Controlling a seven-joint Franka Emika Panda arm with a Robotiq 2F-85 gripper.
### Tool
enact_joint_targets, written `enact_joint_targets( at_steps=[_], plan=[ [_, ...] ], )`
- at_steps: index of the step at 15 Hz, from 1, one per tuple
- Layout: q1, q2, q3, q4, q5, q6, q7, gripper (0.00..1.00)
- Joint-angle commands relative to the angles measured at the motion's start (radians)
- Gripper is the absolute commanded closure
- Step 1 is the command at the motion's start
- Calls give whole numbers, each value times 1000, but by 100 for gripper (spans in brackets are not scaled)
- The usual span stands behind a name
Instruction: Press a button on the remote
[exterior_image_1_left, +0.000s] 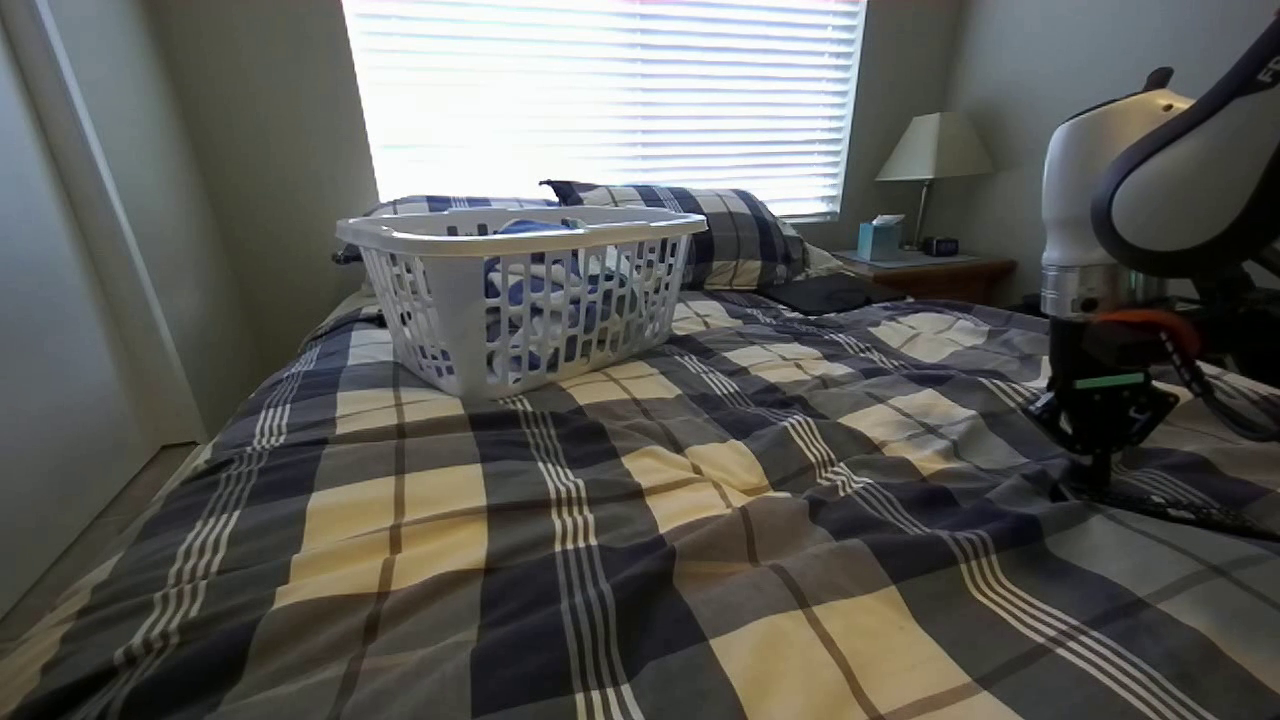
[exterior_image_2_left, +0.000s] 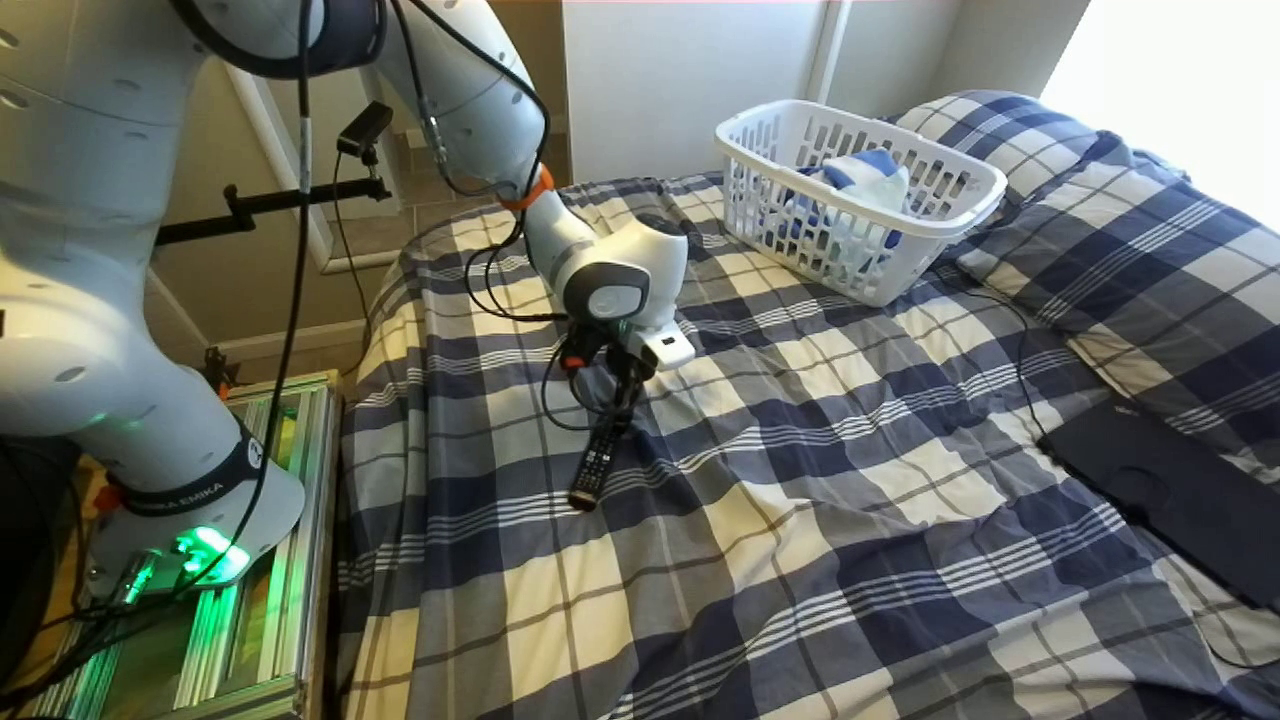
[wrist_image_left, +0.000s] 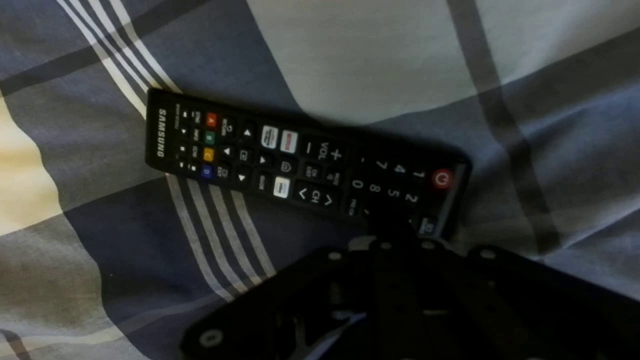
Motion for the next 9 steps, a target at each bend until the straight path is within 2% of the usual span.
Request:
enact_joint_targets(
  at_steps=[1, 9],
  plan=[
    [22, 14, -16, 8, -33, 29, 52, 100],
    [52, 34, -35, 10, -63, 33, 99, 100]
  ],
)
